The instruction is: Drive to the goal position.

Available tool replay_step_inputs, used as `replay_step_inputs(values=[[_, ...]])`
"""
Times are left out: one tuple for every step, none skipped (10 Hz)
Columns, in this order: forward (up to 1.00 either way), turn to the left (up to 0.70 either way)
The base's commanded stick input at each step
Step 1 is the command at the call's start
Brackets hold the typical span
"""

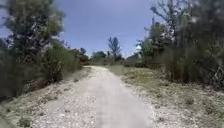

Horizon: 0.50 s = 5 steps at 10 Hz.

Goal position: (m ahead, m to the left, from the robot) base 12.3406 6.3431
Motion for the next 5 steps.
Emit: replay_step_inputs(values=[[0.5, 0.0], [0.5, 0.0], [0.5, 0.0], [0.5, 0.0], [0.5, 0.0]])
